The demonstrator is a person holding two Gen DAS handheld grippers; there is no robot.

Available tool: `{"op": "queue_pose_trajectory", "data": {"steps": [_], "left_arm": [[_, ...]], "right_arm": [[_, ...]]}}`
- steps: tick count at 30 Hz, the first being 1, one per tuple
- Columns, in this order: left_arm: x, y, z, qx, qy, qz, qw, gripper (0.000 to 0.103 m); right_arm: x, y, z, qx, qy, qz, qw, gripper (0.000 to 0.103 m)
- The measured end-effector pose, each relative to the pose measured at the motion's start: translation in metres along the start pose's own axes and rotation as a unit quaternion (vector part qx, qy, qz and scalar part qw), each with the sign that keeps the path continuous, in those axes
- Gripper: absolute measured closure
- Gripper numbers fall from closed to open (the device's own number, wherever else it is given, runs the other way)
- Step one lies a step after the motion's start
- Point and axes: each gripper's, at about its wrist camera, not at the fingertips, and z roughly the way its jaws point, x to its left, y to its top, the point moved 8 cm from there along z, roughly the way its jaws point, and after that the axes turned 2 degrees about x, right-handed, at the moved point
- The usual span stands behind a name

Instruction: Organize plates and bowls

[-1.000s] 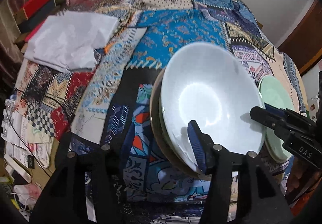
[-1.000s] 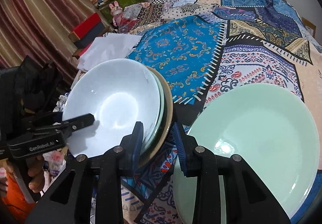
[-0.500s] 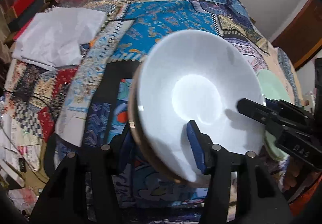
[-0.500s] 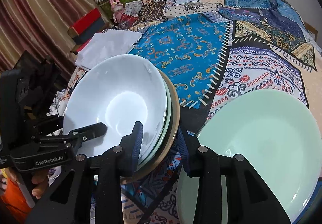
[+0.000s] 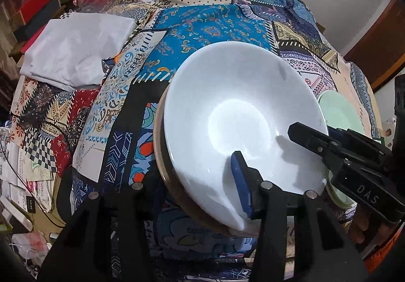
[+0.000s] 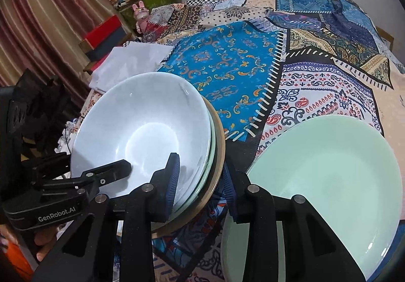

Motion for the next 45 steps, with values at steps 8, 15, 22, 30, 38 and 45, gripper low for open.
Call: {"op": "queue_pose_trajectory", "data": {"steps": [8, 15, 22, 30, 38, 45], "left_arm": [[-0.008, 0.010, -0.013, -0.017, -0.001, 0.005, 0.9998, 0.056], [-0.027, 0.024, -0.033, -0.039, -0.006, 0.020, 0.9990, 0.056], [-0.056, 0.034, -0.048, -0.054, -0.018, 0.041, 0.9975, 0.056], [-0.097, 0.040, -0.061, -0.066, -0.039, 0.066, 0.9949, 0.056], [-0.136, 0.039, -0.066, -0.067, -0.053, 0.092, 0.9922, 0.056], [-0.163, 0.033, -0.060, -0.059, -0.055, 0.110, 0.9907, 0.056]], "right_arm": [[0.000, 0.008, -0.013, -0.022, 0.002, 0.006, 1.000, 0.073], [-0.005, 0.017, -0.039, -0.051, 0.001, 0.012, 0.999, 0.073], [-0.019, 0.024, -0.072, -0.084, -0.008, 0.021, 0.996, 0.073], [-0.044, 0.025, -0.109, -0.119, -0.026, 0.040, 0.992, 0.073], [-0.070, 0.017, -0.133, -0.135, -0.044, 0.054, 0.988, 0.073], [-0.089, 0.005, -0.145, -0.139, -0.051, 0.069, 0.987, 0.073]]}}
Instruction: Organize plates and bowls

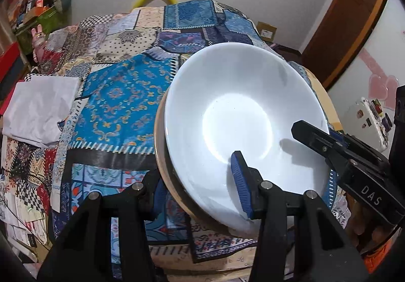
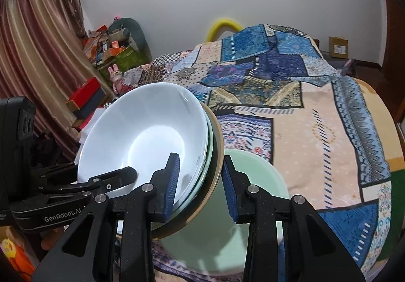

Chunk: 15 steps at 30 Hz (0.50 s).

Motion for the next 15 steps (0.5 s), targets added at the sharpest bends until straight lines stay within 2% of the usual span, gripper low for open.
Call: {"op": "queue_pose_trajectory", "data": {"steps": [15], "left_arm": [[-0.029, -0.014, 0.039, 0.042, -0.012, 0.013, 0.9990, 0.056]], "right_arm": [[-0.041, -0.024, 0.000, 0.023, -0.013, 0.032, 0.999, 0.073]]}}
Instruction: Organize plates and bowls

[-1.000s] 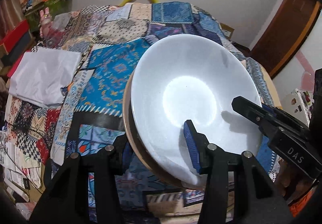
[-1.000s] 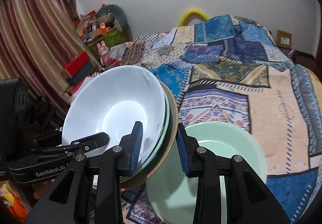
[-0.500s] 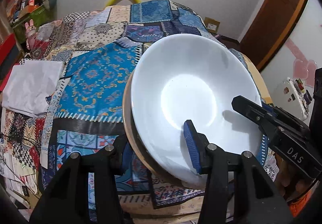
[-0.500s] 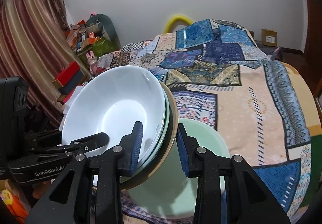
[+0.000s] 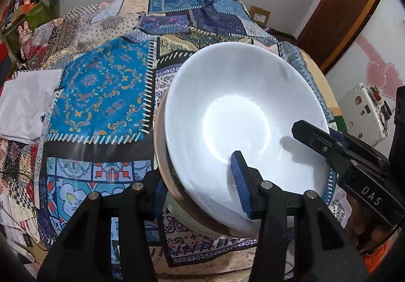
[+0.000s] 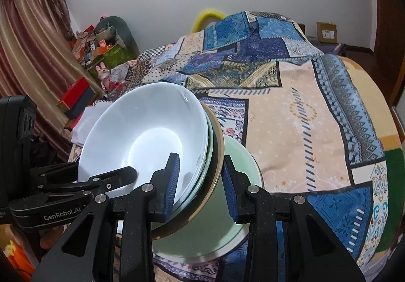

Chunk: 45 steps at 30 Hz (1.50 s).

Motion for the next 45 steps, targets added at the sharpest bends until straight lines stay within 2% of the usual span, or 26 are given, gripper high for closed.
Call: {"op": "queue_pose_trajectory", "data": {"steps": [11, 24, 29, 37, 41, 45], "left_arm": [[0.007, -0.007, 0.034, 0.032, 0.012, -0.001, 0.9994, 0.056], [0.010, -0.009, 0.037, 0.031, -0.004, -0.007, 0.9995, 0.056], [0.011, -0.004, 0.019, -0.003, 0.021, 0.011, 0.9997, 0.056], [0.009, 0.011, -0.028, -0.057, 0.019, 0.007, 0.9982, 0.056], [-0.002, 0.018, -0.065, -0.101, 0.016, 0.016, 0.9946, 0.056], [-0.016, 0.023, -0.112, -0.162, 0.014, 0.030, 0.9863, 0.049]], "right_arm": [[-0.013, -0.020, 0.024, 0.035, 0.003, 0.021, 0.999, 0.072], [-0.012, -0.018, 0.024, 0.032, 0.014, 0.023, 0.999, 0.069], [-0.012, -0.019, 0.021, 0.030, 0.013, 0.026, 0.999, 0.069], [-0.007, -0.010, -0.009, 0.000, 0.013, 0.020, 1.000, 0.069], [0.006, 0.001, -0.043, -0.038, 0.016, 0.000, 0.999, 0.069], [0.021, 0.012, -0.077, -0.084, 0.018, -0.022, 0.996, 0.068]]}}
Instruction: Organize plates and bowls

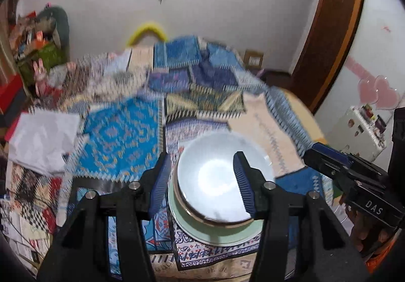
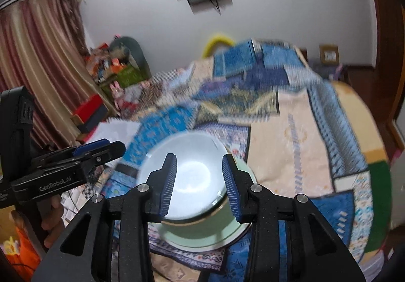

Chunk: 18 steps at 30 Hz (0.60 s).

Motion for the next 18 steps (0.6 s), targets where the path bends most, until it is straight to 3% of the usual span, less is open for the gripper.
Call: {"op": "queue_pose_trajectory", "data": {"steps": [7, 9, 13, 15, 18], "left_arm": [[-0.015, 0.022, -0.063, -0.094, 0.002, 0.018, 0.9954, 0.040], [-0.018, 0.026, -0.076, -0.114, 0.000, 0.021, 0.9932, 0.032], [-0.023, 0.030, -0.103, -0.160, 0.004, 0.030, 0.9866, 0.025], [-0.025, 0.031, -0.113, -0.180, 0.008, 0.034, 0.9831, 0.012], [-0.025, 0.030, -0.126, -0.203, 0.011, 0.034, 0.9785, 0.006]], "right_arm": [[0.026, 0.025, -0.059, -0.089, -0.006, -0.040, 0.995, 0.058], [0.031, 0.030, -0.074, -0.112, -0.008, -0.047, 0.992, 0.053], [0.038, 0.036, -0.096, -0.150, -0.012, -0.059, 0.987, 0.047], [0.043, 0.037, -0.103, -0.161, -0.011, -0.064, 0.985, 0.038], [0.049, 0.039, -0.109, -0.180, -0.018, -0.073, 0.981, 0.027]]}}
